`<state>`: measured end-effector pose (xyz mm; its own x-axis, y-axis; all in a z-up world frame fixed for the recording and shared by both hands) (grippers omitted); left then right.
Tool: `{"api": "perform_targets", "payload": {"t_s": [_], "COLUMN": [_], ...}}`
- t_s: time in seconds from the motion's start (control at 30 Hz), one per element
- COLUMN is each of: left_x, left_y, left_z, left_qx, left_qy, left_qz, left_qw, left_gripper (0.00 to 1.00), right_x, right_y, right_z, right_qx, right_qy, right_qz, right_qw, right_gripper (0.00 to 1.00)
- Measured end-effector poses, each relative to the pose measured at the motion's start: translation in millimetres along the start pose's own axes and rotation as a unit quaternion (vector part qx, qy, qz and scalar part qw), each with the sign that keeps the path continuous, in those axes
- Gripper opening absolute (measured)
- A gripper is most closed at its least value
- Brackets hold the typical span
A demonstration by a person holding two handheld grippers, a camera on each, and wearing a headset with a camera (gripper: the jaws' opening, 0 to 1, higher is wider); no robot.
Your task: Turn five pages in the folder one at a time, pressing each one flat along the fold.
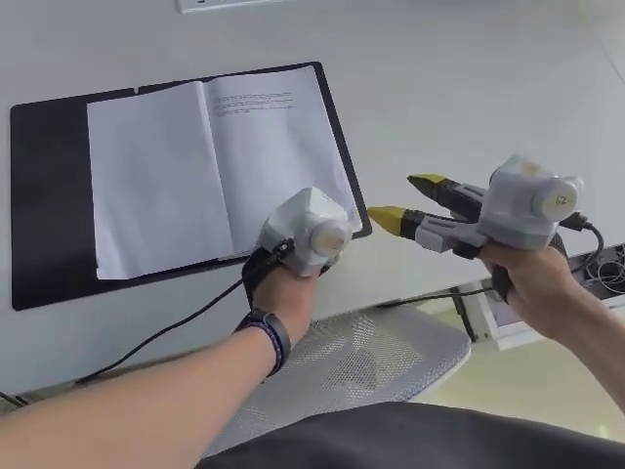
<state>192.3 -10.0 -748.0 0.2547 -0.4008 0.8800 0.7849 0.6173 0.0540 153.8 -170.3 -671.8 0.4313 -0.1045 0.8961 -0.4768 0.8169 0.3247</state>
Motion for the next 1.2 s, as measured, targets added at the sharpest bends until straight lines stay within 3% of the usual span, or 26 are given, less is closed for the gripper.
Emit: {"api": "perform_targets", "payload": {"t_s": [0.17,0.33,0.47,0.57,0.67,0.77,0.83,0.87,0.93,1.07,1.2], "left_x": [-2.4,-2.7,-2.0,-2.1,-1.9,-0.6,-0.3,0.4,1.0,0.8,-0.2], "left_y": [-1.2,4.7,3.3,3.7,6.6,8.6,10.6,11.6,11.7,9.8,9.2], "left_z": [0.1,-1.0,-1.6,-0.8,-1.4,-1.3,-1.7,-0.9,3.1,7.4,12.2], "left_qx": [0.005,0.014,0.011,0.014,-0.001,-0.005,-0.011,-0.017,-0.029,-0.082,-0.098], "left_qy": [-0.011,-0.007,-0.006,-0.006,-0.007,-0.003,0.0,0.0,-0.001,0.0,-0.005], "left_qz": [-0.006,-0.016,-0.042,-0.039,-0.052,-0.043,-0.022,-0.043,-0.025,-0.091,-0.07], "left_qw": [0.9999,0.9997,0.999,0.9991,0.9986,0.999,0.9997,0.9989,0.9993,0.9925,0.9927], "left_gripper": [0.11,0.0,0.0,0.0,0.0,0.0,0.0,0.0,0.0,0.0,0.17], "right_x": [0.3,-2.9,-3.8,-1.2,0.1,0.4,0.5,0.4,-0.1,-1.9,-4.4], "right_y": [-0.4,-1.1,-2.4,-3.0,-2.4,-2.5,-2.4,-2.0,-1.5,-1.1,-1.0], "right_z": [0.5,-0.9,-6.5,-11.2,-14.1,-14.4,-14.0,-13.2,-12.3,-8.6,-5.5], "right_qx": [-0.002,0.002,0.006,0.007,0.011,0.011,0.01,0.01,0.012,0.011,0.009], "right_qy": [-0.001,0.004,0.008,0.005,0.005,0.005,0.002,0.002,0.002,0.002,0.002], "right_qz": [-0.001,-0.001,0.0,-0.002,0.001,0.001,-0.001,-0.001,0.0,-0.001,-0.004], "right_qw": [1.0,1.0,1.0,1.0,0.9999,0.9999,0.9999,0.9999,0.9999,0.9999,1.0], "right_gripper": [0.55,0.55,0.55,0.54,0.54,0.54,0.53,0.53,0.53,0.53,0.53]}}
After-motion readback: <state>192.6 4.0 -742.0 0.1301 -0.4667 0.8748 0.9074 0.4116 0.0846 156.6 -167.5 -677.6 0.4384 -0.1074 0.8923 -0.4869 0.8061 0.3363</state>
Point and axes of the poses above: the centre of the closed fingertips' face, and the gripper's own axes: z roughly backward along the fingers, y roughly to its left, x roughly out of its top, the point moved 10 cm from there along z, roughly backward along the fingers, and after that the axes turned 9 degrees about -y, right-handed, at the moved point
